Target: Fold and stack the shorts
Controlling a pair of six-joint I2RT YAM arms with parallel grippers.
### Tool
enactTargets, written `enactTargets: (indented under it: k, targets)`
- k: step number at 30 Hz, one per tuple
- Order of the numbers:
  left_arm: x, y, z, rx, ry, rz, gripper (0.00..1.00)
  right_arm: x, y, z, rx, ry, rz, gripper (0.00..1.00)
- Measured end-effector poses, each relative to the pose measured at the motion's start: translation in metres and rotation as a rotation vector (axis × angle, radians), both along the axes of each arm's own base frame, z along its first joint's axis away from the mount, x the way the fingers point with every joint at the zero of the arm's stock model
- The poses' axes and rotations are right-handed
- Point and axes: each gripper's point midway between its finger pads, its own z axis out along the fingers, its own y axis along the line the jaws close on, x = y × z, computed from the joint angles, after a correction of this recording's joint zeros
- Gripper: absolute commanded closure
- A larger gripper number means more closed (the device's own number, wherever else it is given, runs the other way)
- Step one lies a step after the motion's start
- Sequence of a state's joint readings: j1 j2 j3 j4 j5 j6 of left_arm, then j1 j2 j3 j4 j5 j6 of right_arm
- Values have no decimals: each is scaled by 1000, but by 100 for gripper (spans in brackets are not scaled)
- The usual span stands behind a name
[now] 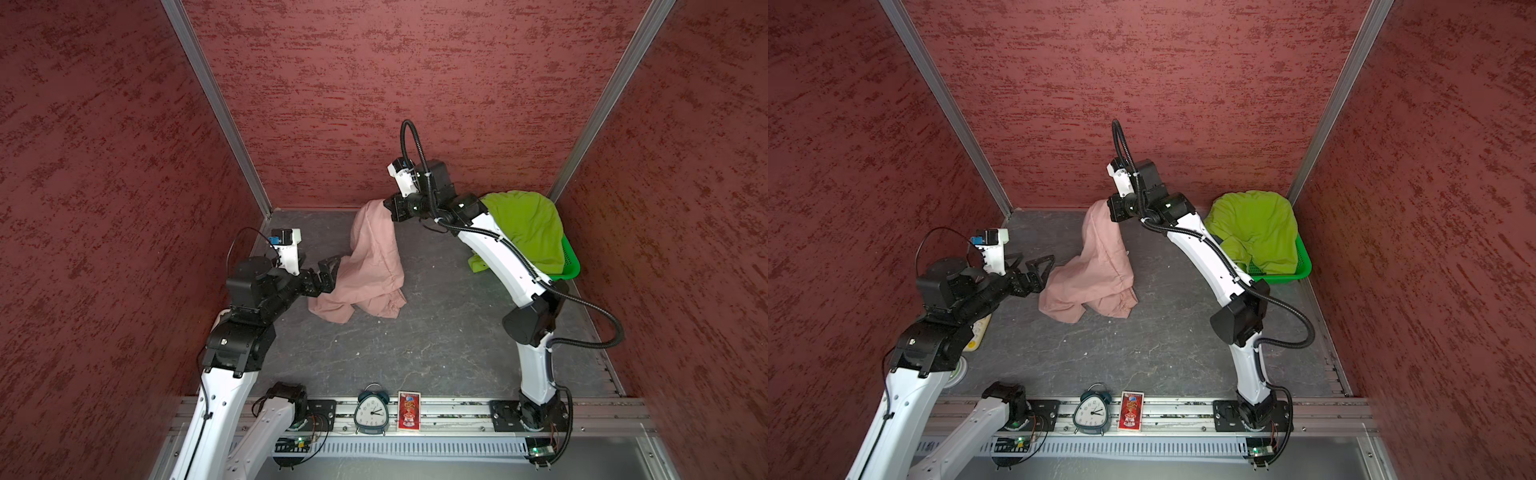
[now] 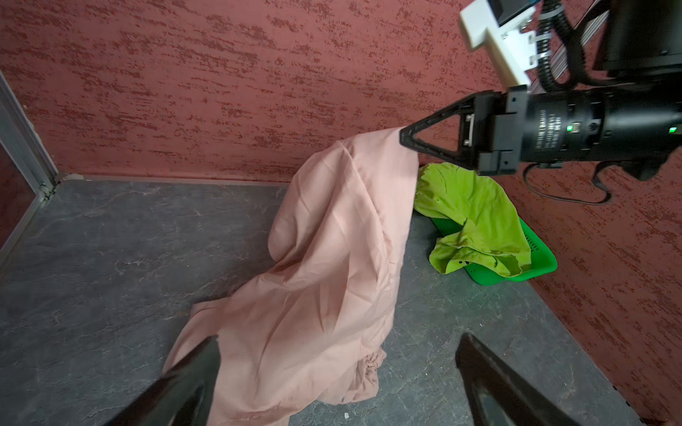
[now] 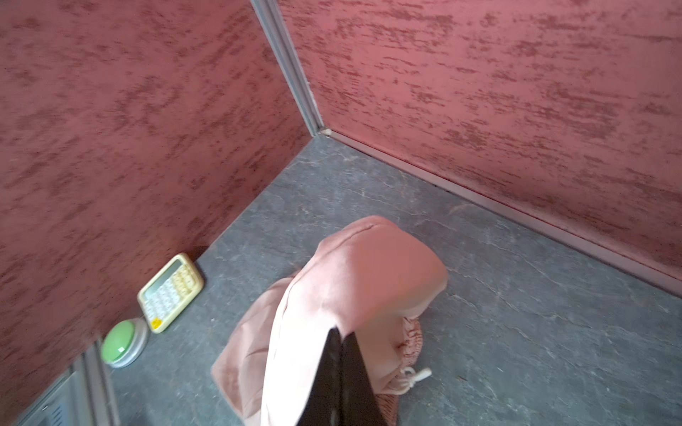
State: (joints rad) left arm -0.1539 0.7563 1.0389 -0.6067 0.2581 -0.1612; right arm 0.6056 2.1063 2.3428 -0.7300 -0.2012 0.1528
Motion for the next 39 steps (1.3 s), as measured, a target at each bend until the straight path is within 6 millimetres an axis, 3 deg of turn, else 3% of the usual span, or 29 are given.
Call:
enactTargets:
  k: [4,6,7,8,10,11,13,17,20,25,29,32,36,39]
  targets:
    - [10,-11,-17,-11,70,-43,1,48,10,-50,-24,29,-69,100]
    - [12,-17,-29,-12,110,-68,1,72,16,-76,-8,46,-94,93]
    - [13,-20,-35,-11,126,-78,1,85,17,-91,5,57,-114,87]
    - [14,-23,-40,-11,144,-86,1,96,15,-105,17,73,-133,71]
    - [15,-27,-48,-8,170,-99,1,115,4,-133,24,108,-176,47]
    - [15,-30,-52,-6,183,-106,1,123,-4,-145,23,127,-198,39]
    - [17,-34,-59,0,205,-120,1,135,-24,-159,15,151,-234,29]
    - [22,-44,-86,42,272,-141,1,138,-63,-158,-26,157,-277,21]
    - [27,-52,-108,98,321,-157,1,115,-90,-147,-87,157,-293,17]
    - [40,-71,-147,201,413,-201,1,28,-123,-105,-120,105,-255,15]
    - [57,-87,-174,263,482,-229,0,-35,-130,-99,-98,92,-169,16]
    - [66,-89,-192,302,520,-220,1,-73,-117,-139,-116,163,-78,14]
    - [78,-83,-210,359,553,-181,1,-126,-87,-230,-193,342,59,14]
    - [90,-74,-221,413,570,-123,0,-155,-72,-271,-243,426,127,15]
